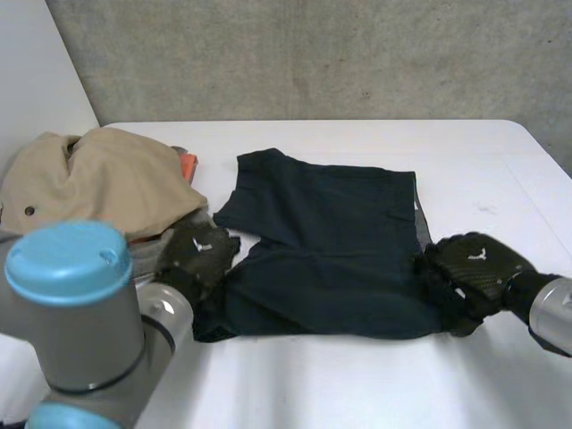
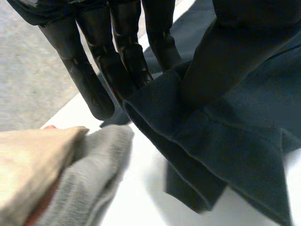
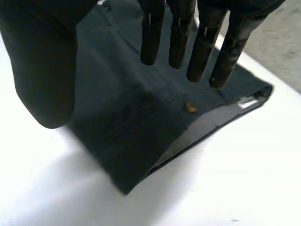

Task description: Fold the laundry.

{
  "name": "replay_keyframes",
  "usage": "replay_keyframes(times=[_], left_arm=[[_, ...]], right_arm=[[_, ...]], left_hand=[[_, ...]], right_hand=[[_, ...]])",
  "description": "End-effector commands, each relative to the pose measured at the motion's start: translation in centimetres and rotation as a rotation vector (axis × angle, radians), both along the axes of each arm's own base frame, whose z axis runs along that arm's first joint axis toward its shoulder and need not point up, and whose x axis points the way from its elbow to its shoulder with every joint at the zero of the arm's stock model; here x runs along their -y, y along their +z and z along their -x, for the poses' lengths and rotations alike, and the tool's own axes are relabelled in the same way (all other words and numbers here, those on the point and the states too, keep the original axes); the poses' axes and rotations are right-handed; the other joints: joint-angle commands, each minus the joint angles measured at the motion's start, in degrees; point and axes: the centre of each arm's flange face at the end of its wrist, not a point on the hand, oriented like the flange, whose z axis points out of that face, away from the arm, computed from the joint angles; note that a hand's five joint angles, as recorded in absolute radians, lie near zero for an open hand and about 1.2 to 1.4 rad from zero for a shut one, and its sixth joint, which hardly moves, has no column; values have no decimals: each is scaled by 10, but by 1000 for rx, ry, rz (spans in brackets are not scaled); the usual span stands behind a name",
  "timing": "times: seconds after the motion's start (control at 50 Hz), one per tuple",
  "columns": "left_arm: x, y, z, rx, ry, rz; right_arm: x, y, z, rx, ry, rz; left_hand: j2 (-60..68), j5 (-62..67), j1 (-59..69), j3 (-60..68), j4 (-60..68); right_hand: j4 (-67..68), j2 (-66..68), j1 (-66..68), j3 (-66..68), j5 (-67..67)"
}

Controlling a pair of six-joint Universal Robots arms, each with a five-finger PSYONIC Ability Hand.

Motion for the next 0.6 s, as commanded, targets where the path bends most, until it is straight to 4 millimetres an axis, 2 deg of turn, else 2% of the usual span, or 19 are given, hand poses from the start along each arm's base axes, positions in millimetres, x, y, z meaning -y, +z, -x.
replay_keyframes(times=[0.02,0.1,0.16,0.18,0.2,0.22,0.32,0.38,0.44,0.52,0.54,0.6], left_arm=[[17,10,-2,-27,32,29],[23,14,-1,-44,38,41],[24,13,0,-43,39,36],[23,12,1,-40,34,32],[22,11,1,-38,29,32],[20,10,2,-33,24,29],[3,0,2,7,-2,-27],[-28,-6,0,65,-53,-110],[-46,0,-4,89,-78,-139],[-76,9,-18,152,-110,-212],[-81,10,-21,160,-115,-225],[-97,17,-28,194,-137,-269]], right_arm=[[4,-20,-1,-41,28,-26],[10,-27,-1,-43,28,-14],[15,-31,-1,-41,23,3],[16,-32,-1,-41,21,8],[19,-32,-1,-41,19,18],[21,-31,-1,-41,18,24],[26,-26,1,-42,-12,36],[24,-8,3,-49,-41,69],[15,6,5,-61,-46,66],[-4,29,6,-90,-25,38],[-9,39,9,-119,-21,39],[-18,50,19,-176,-21,19]], left_hand=[[118,137,147,121,114],[118,137,147,121,114],[118,137,147,121,114],[118,137,147,121,114],[118,137,147,121,114],[118,137,147,121,114],[118,137,147,121,114],[118,137,147,121,114],[118,137,147,121,114],[118,137,147,121,114],[118,137,147,121,114],[118,137,147,121,114]], right_hand=[[23,15,49,20,22],[43,35,70,40,42],[154,145,180,150,152],[229,221,256,226,228],[426,418,453,423,425],[533,525,560,530,532],[542,534,569,539,541],[542,534,569,539,541],[542,534,569,539,541],[542,534,569,539,541],[542,534,569,539,541],[542,534,569,539,541]])
